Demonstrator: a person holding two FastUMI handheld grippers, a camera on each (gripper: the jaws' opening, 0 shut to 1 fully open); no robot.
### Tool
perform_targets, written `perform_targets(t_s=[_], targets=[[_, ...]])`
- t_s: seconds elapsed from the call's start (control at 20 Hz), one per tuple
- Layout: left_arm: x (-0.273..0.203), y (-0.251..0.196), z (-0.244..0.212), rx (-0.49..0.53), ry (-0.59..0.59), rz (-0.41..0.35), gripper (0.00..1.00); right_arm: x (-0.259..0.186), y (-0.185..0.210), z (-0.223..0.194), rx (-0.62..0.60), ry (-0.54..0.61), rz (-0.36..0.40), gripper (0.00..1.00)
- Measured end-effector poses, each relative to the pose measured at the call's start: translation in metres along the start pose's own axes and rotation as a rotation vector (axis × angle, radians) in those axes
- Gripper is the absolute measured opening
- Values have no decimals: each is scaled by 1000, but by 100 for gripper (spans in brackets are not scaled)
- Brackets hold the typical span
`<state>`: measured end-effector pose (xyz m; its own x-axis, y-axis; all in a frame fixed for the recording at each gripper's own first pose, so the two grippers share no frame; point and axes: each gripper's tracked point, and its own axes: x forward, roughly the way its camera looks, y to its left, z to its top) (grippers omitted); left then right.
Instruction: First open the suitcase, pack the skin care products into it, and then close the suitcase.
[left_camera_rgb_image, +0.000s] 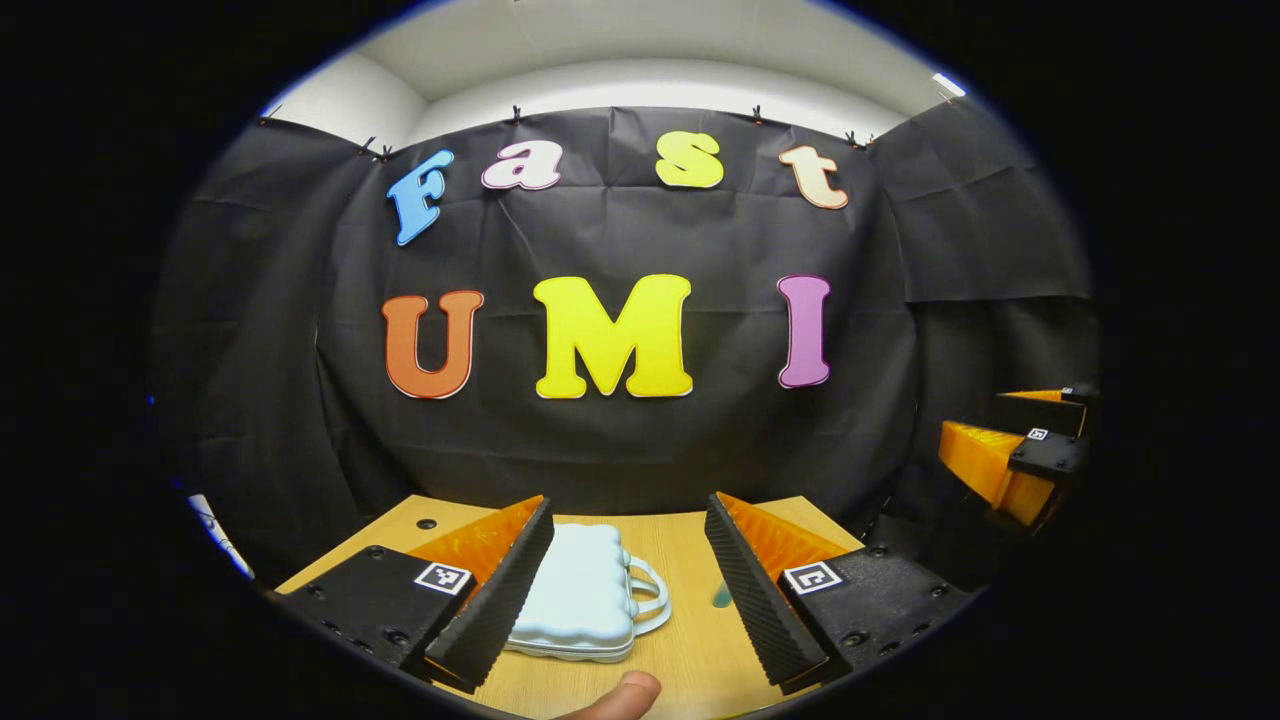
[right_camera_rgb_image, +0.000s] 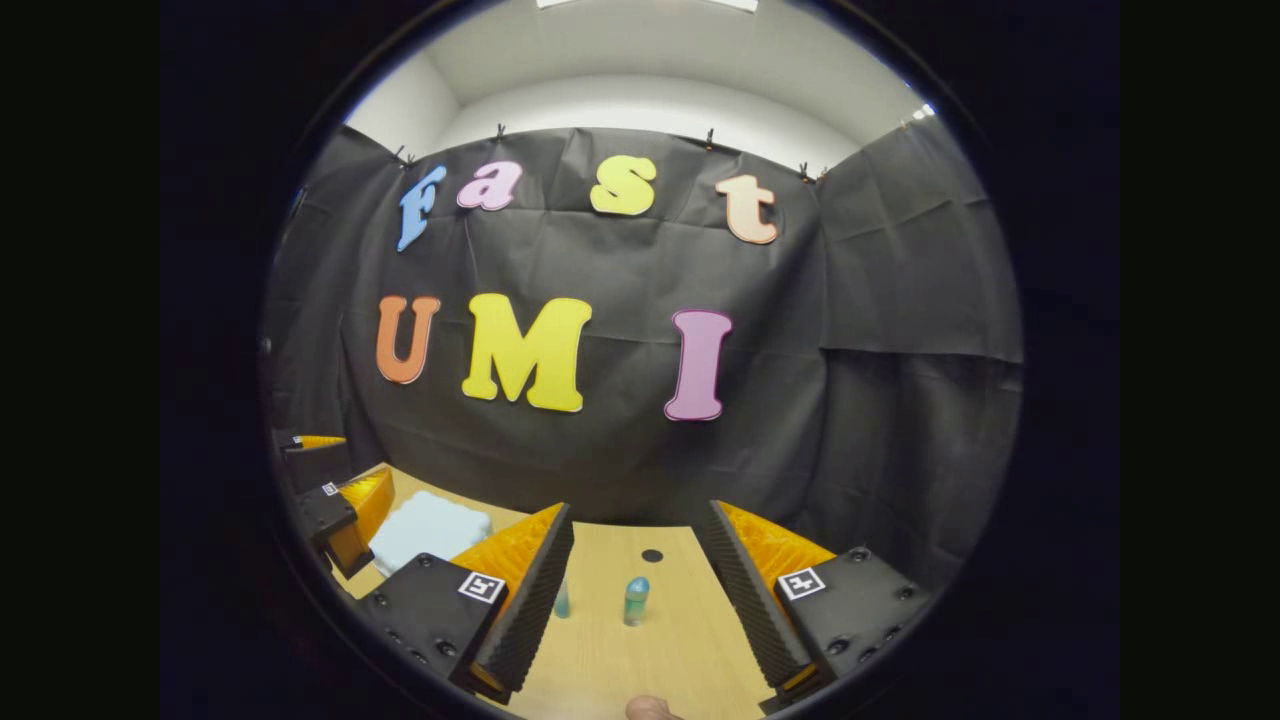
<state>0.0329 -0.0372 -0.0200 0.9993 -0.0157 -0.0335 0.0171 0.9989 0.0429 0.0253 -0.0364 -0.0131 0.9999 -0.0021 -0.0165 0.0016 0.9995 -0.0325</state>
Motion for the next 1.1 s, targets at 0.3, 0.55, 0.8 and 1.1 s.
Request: perform_targets(t_s=[0.3,0.55,0.8,1.1], targets=[[34,12,-37,212,-9,75,98,22,-51,1,-20,-15,-73,80],[57,6,-90,486,25,101,98,33,-82,-8,-35,-10,-101,80],[84,-2,-153,839,100,115,98,45,-107,-29,-22,16,-99,80],[105,-23,-215,1123,203,101,97,74,-135,-61,18,62,-82,81]])
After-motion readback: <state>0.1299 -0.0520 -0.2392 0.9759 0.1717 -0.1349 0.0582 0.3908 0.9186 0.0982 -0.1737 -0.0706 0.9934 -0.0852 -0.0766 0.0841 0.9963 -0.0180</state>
